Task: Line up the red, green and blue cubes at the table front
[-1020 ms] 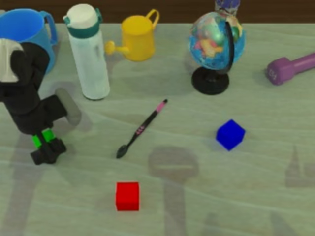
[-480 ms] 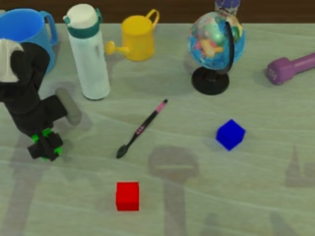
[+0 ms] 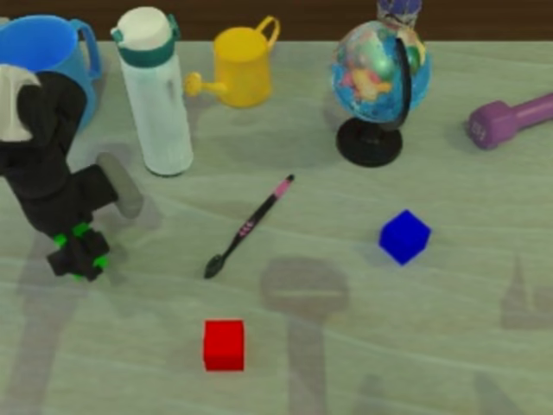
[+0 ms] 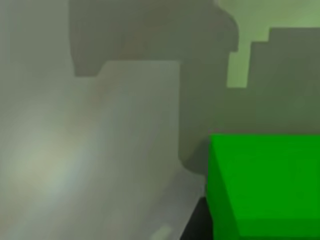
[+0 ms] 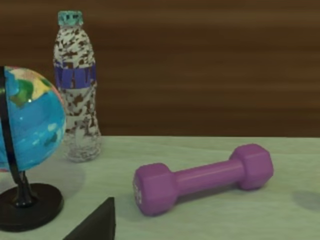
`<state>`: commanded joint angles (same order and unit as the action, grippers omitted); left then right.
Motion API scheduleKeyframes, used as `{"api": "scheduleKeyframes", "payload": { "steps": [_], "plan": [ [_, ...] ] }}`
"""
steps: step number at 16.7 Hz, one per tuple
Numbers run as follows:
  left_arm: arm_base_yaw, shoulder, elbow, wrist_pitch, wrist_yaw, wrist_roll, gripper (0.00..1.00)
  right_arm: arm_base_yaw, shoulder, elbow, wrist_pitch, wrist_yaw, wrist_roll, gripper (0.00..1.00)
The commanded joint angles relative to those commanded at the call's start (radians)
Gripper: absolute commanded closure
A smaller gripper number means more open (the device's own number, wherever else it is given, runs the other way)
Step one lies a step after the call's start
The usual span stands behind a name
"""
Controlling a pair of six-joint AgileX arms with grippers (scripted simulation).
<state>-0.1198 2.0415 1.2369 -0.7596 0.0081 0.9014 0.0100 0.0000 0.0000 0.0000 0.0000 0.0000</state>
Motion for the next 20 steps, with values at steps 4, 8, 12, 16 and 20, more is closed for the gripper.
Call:
{"api": "scheduleKeyframes", "payload": {
  "steps": [4,8,12,16,20],
  "plan": [
    [0.010,-0.054,0.067,-0.127,0.000,-0.002,1.00,0.000,0.000,0.000,0.000,0.000,0.000,0.00],
    [0.017,-0.107,0.123,-0.233,-0.001,-0.004,1.00,0.000,0.000,0.000,0.000,0.000,0.000,0.00],
    [0.012,-0.106,0.122,-0.233,-0.001,-0.002,1.00,0.000,0.000,0.000,0.000,0.000,0.000,0.00],
    [-0.059,-0.096,0.144,-0.245,-0.001,-0.018,1.00,0.000,0.000,0.000,0.000,0.000,0.000,0.00],
    [-0.269,-0.079,0.186,-0.276,-0.002,-0.070,1.00,0.000,0.000,0.000,0.000,0.000,0.000,0.00]
  ]
}}
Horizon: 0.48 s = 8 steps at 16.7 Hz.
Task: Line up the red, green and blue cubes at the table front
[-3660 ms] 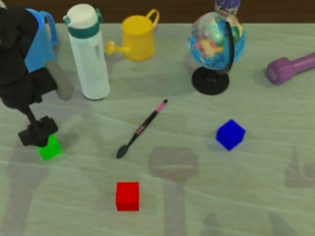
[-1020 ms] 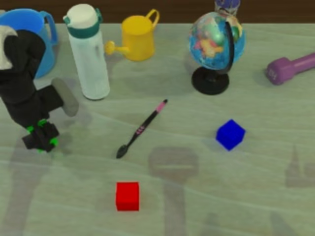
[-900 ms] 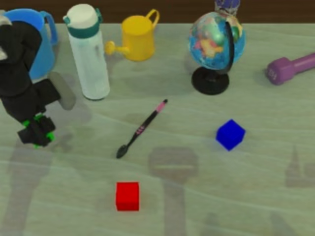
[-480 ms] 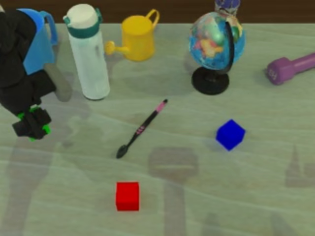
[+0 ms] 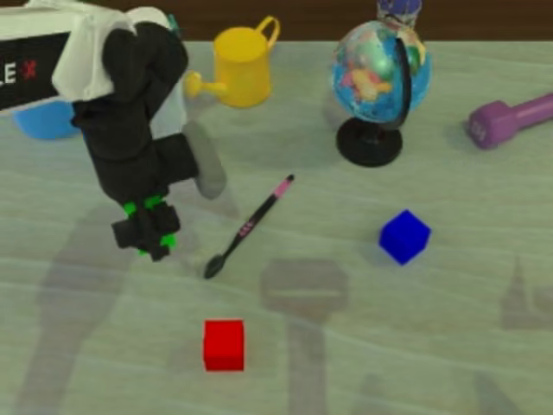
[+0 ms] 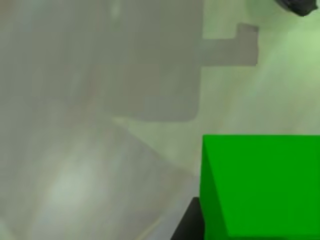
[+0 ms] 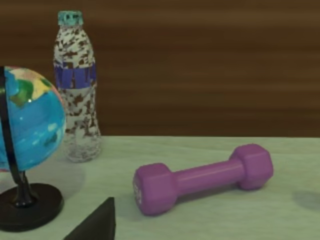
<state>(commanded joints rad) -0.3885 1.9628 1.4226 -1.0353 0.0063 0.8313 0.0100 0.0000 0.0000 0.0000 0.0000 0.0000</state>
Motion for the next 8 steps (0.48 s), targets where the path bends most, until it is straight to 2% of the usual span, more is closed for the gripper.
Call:
{"api": "scheduleKeyframes", "payload": {
  "steps": [5,8],
  "plan": [
    [-0.331,0.015,0.053,-0.041,0.000,-0.082,1.00,0.000,0.000,0.000,0.000,0.000,0.000,0.00],
    [-0.453,0.012,0.072,-0.052,-0.002,-0.120,1.00,0.000,0.000,0.000,0.000,0.000,0.000,0.00]
  ]
}}
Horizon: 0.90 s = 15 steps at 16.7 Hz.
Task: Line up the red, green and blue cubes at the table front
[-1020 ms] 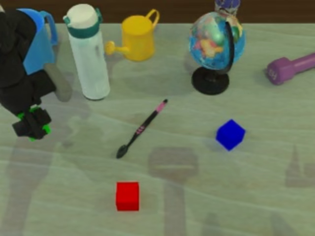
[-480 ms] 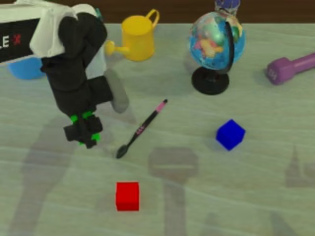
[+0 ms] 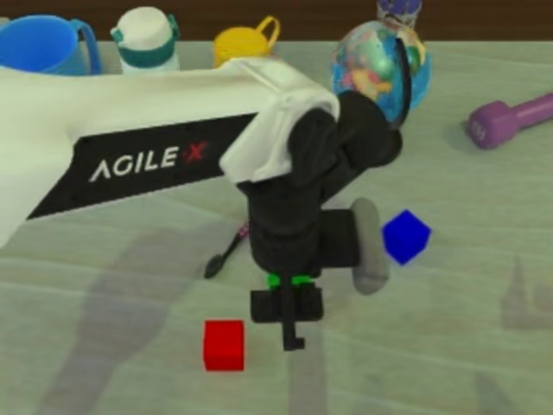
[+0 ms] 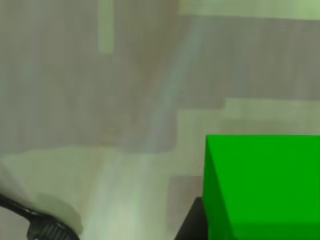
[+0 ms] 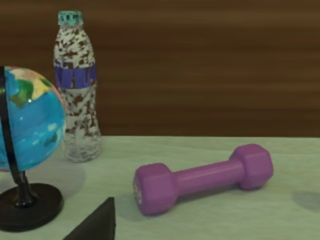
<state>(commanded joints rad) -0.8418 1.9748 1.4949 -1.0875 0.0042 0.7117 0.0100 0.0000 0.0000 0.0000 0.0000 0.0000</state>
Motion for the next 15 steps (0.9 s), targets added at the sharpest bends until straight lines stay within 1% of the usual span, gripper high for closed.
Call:
{"api": "scheduleKeyframes", "payload": {
  "steps": [2,8,15],
  "plan": [
    [-0.029,-0.003,0.005,-0.002,-0.001,-0.011,1.00,0.000,0.000,0.000,0.000,0.000,0.000,0.00],
    [-0.027,0.005,-0.008,0.017,0.000,-0.009,1.00,0.000,0.000,0.000,0.000,0.000,0.000,0.00],
    [-0.031,0.093,-0.130,0.231,0.000,-0.013,1.00,0.000,0.000,0.000,0.000,0.000,0.000,0.00]
  ]
}}
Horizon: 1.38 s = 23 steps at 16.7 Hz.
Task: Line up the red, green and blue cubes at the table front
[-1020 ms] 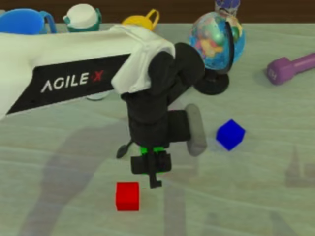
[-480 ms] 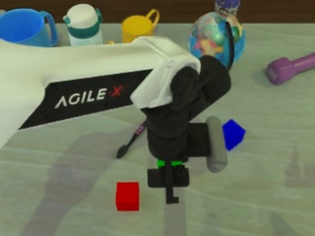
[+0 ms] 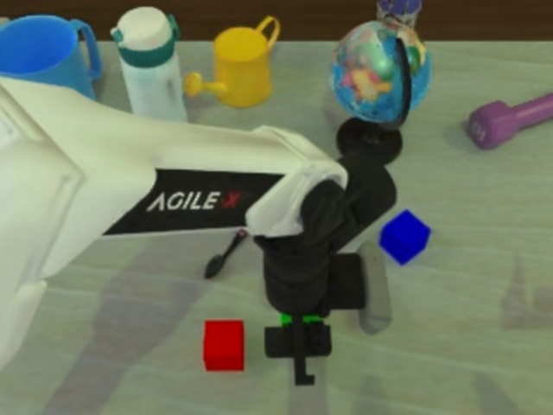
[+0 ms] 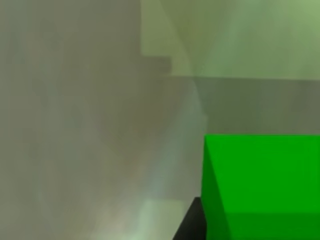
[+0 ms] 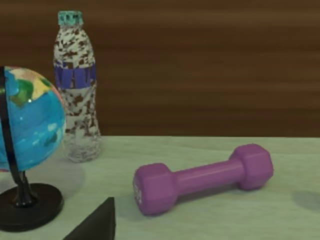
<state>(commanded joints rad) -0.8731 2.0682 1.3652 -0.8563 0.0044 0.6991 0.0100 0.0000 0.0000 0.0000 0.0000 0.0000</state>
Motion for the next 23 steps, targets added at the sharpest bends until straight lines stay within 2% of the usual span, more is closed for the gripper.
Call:
{"api": "scheduleKeyframes", "payload": {
  "steps": [5,18,23],
  "plan": [
    [-0.001,0.007,-0.008,0.012,0.000,0.000,1.00,0.000,0.000,0.000,0.000,0.000,0.000,0.00],
    [-0.001,0.007,-0.008,0.012,0.000,0.000,0.02,0.000,0.000,0.000,0.000,0.000,0.000,0.00],
    [-0.001,0.007,-0.008,0.012,0.000,0.000,0.00,0.000,0.000,0.000,0.000,0.000,0.000,0.00]
  ]
}}
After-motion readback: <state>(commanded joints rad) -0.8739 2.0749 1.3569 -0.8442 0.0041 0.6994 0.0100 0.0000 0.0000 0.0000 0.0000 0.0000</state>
